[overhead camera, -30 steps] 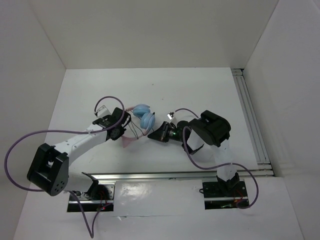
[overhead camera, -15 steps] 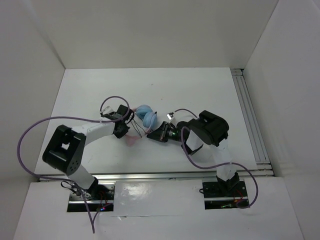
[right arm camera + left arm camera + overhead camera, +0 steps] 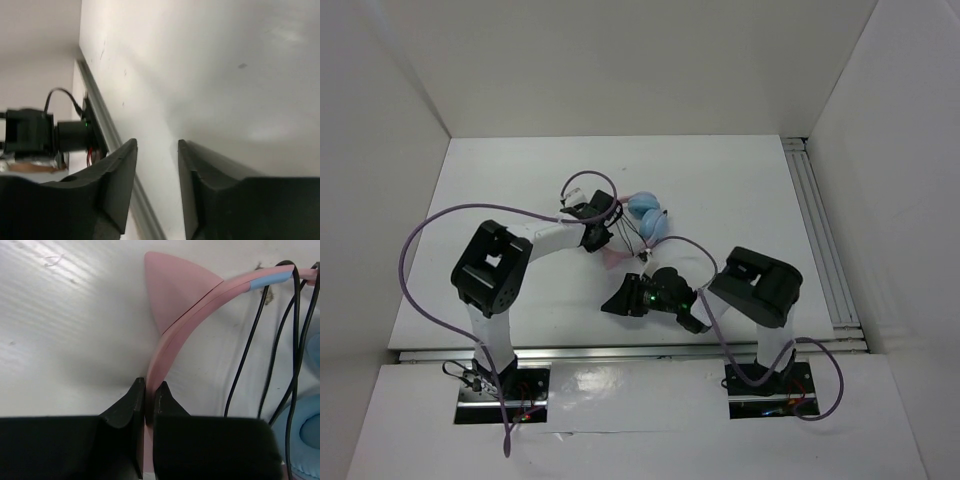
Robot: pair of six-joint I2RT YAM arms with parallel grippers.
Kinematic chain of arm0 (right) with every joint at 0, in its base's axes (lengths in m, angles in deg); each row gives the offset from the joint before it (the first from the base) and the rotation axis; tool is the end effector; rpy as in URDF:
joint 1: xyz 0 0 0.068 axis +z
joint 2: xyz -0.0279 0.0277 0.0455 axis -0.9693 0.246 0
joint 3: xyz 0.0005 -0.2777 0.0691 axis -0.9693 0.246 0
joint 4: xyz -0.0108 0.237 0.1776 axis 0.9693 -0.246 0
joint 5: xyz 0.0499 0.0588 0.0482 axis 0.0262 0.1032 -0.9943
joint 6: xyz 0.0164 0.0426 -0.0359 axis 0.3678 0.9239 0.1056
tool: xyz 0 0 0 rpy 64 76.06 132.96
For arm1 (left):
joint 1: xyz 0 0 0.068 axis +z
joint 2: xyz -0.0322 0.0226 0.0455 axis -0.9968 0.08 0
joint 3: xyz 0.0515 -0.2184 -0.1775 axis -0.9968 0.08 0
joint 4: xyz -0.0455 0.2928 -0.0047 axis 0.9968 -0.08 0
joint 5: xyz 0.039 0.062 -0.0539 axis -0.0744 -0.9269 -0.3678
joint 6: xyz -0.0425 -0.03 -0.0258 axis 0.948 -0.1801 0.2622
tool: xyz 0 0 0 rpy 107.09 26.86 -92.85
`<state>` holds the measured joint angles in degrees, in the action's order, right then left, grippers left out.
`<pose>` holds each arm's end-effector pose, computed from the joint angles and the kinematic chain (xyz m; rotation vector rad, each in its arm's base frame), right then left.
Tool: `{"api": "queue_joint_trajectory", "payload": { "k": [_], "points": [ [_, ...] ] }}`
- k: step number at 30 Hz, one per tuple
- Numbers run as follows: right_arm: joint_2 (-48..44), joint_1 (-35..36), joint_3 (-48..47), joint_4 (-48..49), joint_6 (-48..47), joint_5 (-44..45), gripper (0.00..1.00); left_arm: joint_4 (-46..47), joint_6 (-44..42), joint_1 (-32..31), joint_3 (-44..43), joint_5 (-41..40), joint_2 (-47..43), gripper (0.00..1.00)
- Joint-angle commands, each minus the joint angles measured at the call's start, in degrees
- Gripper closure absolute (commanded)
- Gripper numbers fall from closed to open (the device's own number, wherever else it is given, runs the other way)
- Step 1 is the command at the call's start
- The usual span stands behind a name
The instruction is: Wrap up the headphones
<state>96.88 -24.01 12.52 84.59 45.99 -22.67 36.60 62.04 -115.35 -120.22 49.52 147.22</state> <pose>0.1903 0.2588 0.0626 -0.0952 2.2063 1.4575 0.3691 -0.1930 0.1475 -0.9357 2.2910 -0.1703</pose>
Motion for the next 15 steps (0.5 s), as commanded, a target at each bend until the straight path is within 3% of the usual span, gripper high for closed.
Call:
{"api": "queue_joint_trajectory", "payload": {
  "k": [1,6,10,11,13,15],
  "points": [
    [-8.94,1.77,1.00,-10.35,-3.10,3.63,0.52,1.03,0.13,-1.09,-1.80,1.95,4.11,1.00],
    [-21.18,6.51,-0.57,-32.40,-6.71,20.11,0.46,0.33,-0.57,-1.62,-1.36,1.95,4.65,1.00],
    [-30.32,9.59,-2.25,-45.50,-7.33,31.48,0.29,0.33,-2.95,-1.62,-2.84,3.35,5.34,1.00],
    [-33.73,10.30,-3.38,-50.14,-7.33,33.85,0.00,-1.50,-3.73,-1.62,-3.46,3.36,5.35,1.00],
    [-36.83,11.71,-4.17,-53.95,-7.85,39.12,0.00,-2.74,-4.36,-1.62,-4.25,4.06,6.14,0.97],
    [-40.96,12.24,-4.71,-58.16,-7.86,40.99,0.00,-2.75,-4.36,-1.62,-4.26,4.06,6.14,0.87]
  ]
}}
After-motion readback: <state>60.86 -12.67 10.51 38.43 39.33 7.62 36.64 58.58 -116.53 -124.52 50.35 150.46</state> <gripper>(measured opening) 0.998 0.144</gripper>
